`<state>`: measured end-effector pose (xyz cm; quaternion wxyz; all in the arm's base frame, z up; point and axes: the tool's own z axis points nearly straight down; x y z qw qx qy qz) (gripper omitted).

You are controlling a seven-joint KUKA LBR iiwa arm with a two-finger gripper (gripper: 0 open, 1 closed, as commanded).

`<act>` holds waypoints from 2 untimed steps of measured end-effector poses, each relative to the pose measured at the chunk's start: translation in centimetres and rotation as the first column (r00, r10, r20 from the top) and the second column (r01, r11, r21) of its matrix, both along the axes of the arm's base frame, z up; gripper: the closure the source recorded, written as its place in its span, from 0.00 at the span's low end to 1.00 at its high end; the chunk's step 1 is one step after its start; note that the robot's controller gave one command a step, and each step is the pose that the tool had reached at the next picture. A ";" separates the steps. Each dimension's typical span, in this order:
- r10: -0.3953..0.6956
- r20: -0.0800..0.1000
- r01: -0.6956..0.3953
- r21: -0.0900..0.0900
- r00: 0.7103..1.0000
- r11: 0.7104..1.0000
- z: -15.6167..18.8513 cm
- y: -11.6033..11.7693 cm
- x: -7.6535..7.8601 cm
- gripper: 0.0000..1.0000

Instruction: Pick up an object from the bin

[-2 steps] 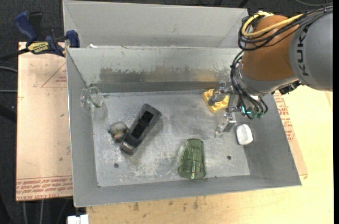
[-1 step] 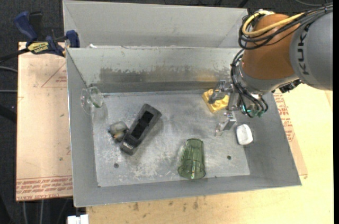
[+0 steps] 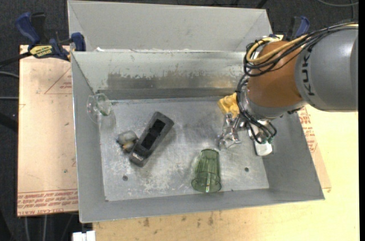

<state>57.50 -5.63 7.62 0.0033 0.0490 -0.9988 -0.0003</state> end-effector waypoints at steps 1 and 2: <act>0.000 0.000 0.000 0.000 1.000 1.000 0.0 0.0 0.0 1.00; 0.010 0.009 -0.010 0.000 1.000 1.000 5.2 -0.3 -1.3 0.00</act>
Offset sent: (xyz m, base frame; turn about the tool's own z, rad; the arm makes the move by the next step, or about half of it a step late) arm -0.0143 -0.0042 0.0523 -0.0114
